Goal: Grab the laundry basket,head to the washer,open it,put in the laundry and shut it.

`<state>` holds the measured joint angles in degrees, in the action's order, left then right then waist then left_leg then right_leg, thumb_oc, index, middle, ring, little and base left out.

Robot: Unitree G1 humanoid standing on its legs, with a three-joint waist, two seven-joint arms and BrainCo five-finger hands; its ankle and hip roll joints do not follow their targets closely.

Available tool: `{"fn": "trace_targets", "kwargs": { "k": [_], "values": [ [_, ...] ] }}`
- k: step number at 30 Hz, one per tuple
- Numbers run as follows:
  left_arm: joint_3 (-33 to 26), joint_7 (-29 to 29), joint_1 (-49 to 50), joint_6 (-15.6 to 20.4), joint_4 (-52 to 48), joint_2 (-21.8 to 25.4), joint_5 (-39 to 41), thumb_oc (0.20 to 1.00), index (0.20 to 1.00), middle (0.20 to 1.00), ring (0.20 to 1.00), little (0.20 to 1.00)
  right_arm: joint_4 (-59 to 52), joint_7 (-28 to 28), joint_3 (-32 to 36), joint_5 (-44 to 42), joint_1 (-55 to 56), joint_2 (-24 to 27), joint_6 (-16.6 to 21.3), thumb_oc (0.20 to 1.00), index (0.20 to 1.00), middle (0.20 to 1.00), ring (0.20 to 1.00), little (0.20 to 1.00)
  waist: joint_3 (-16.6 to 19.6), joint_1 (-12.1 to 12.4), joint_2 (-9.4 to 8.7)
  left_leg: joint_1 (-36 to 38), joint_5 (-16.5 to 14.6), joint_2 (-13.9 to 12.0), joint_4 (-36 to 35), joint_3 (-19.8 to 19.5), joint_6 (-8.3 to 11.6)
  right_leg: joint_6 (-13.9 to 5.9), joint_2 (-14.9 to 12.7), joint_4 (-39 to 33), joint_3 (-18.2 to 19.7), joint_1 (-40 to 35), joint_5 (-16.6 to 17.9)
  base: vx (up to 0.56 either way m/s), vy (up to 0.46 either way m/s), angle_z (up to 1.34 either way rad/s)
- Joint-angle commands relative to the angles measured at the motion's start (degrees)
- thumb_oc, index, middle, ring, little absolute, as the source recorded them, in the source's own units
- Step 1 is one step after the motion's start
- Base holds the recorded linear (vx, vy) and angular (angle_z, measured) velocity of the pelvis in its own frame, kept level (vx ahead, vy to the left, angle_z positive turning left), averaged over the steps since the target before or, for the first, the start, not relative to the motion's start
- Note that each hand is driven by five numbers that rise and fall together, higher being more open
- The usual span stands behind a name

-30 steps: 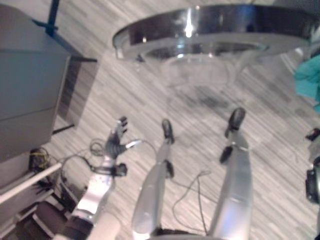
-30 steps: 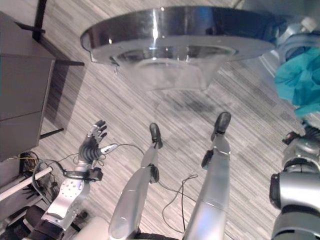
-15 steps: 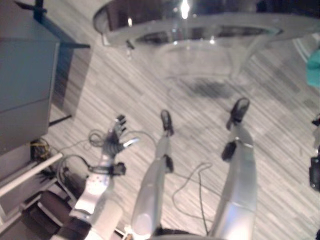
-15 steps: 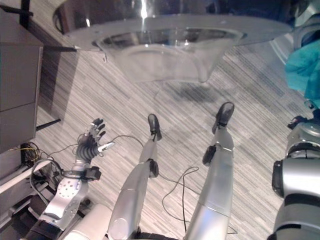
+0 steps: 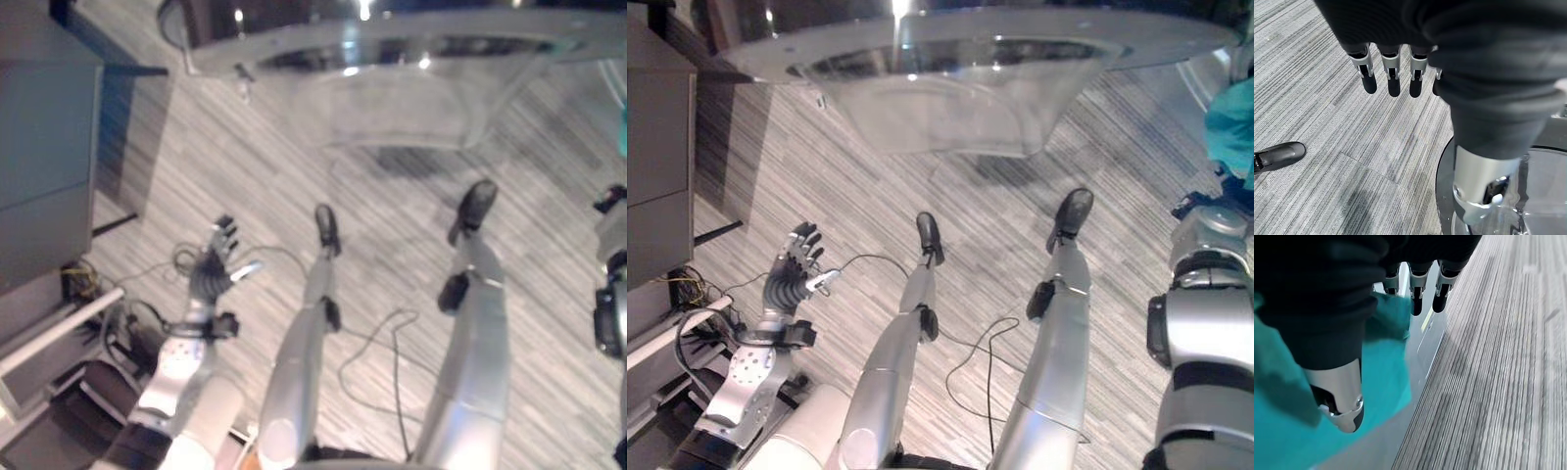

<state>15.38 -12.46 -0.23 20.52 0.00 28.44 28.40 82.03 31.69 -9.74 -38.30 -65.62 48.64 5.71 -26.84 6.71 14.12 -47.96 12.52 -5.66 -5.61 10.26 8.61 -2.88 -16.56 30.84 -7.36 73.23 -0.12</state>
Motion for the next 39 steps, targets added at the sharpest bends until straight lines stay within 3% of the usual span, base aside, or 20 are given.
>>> {"fn": "trace_targets", "kwargs": {
  "k": [1,2,13,20,22,27,36,39],
  "values": [
    [0.39,-2.13,1.69,2.78,-3.99,0.66,1.16,1.000,1.000,1.000,1.000,1.000,-6.81,0.51,-10.77,2.02,-11.71,8.36,8.29,0.351,0.351,0.351,0.351,0.351,-2.96,0.71,6.20,5.80,-2.96,-8.15,0.61,-6.47,5.44,-7.40,1.35,6.83,-1.37,0.00,-7.06,0.00,0.000,0.00],
    [0.42,-2.22,1.65,2.73,-3.93,0.67,1.09,1.000,1.000,1.000,1.000,1.000,-7.29,0.54,-11.13,2.16,-11.96,8.12,8.34,0.200,0.200,0.200,0.200,0.200,-2.96,0.69,6.16,5.74,-2.96,-8.20,0.61,-6.53,5.46,-7.38,1.39,6.90,-1.45,0.02,-7.05,0.00,0.000,0.00],
    [-0.04,-2.87,1.21,3.55,-3.58,0.20,1.37,1.000,1.000,1.000,1.000,1.000,-15.32,3.49,-8.92,4.47,-7.01,6.21,10.98,0.200,0.200,0.200,0.200,0.200,-2.96,-0.02,5.01,5.55,-2.88,-8.05,0.61,-7.04,5.06,-7.46,1.57,5.12,-1.76,-1.92,-5.94,0.00,0.009,0.00],
    [-0.07,-4.01,-0.63,4.03,-1.36,-0.49,0.46,1.000,1.000,1.000,1.000,1.000,-28.67,7.35,-0.94,6.78,3.37,-0.19,14.67,0.200,0.200,0.200,0.200,0.200,-2.96,-1.38,3.38,7.22,-3.14,-7.53,0.61,-7.23,4.04,-7.42,1.84,1.89,-2.09,-5.99,-4.38,-0.01,0.044,0.01],
    [0.27,-3.97,-1.78,4.14,0.35,-0.98,0.44,1.000,1.000,1.000,1.000,1.000,-36.18,8.75,2.64,7.32,6.80,-3.77,17.58,0.200,0.200,0.200,0.200,0.200,-2.96,-2.44,2.55,8.99,-3.43,-7.05,0.61,-7.59,3.54,-7.51,1.82,-0.72,-1.95,-9.36,-3.29,0.00,0.095,-0.02],
    [0.40,-4.18,-3.01,4.29,2.34,-0.82,-0.10,1.000,1.000,1.000,1.000,1.000,-49.33,12.18,7.10,12.69,11.70,-6.75,18.94,0.200,0.200,0.200,0.200,0.200,-2.96,-3.77,0.92,13.50,-4.01,-6.35,0.68,-7.98,2.86,-7.92,1.04,-5.48,-1.89,-16.01,-1.09,-0.01,0.087,-0.01],
    [-0.31,-3.60,-3.20,4.40,4.51,1.26,-1.08,1.000,1.000,1.000,1.000,1.000,-53.59,16.53,10.66,18.68,9.78,-3.00,16.76,0.200,0.200,0.200,0.200,0.200,-2.96,-4.73,-0.46,19.18,-4.99,-5.97,0.82,-7.34,3.02,-8.83,-0.64,-8.68,-1.76,-23.63,-0.04,-0.01,0.040,-0.02],
    [-2.32,-4.36,-2.32,4.23,4.85,1.56,-0.85,1.000,1.000,1.000,1.000,1.000,-47.49,18.36,12.85,16.67,8.36,2.03,15.17,0.200,0.200,0.200,0.200,0.200,-2.94,-4.61,-0.47,19.63,-4.81,-6.36,0.68,-7.59,3.45,-8.70,-0.56,-7.97,-1.96,-24.23,-1.12,0.02,-0.065,0.01]
  ]
}}
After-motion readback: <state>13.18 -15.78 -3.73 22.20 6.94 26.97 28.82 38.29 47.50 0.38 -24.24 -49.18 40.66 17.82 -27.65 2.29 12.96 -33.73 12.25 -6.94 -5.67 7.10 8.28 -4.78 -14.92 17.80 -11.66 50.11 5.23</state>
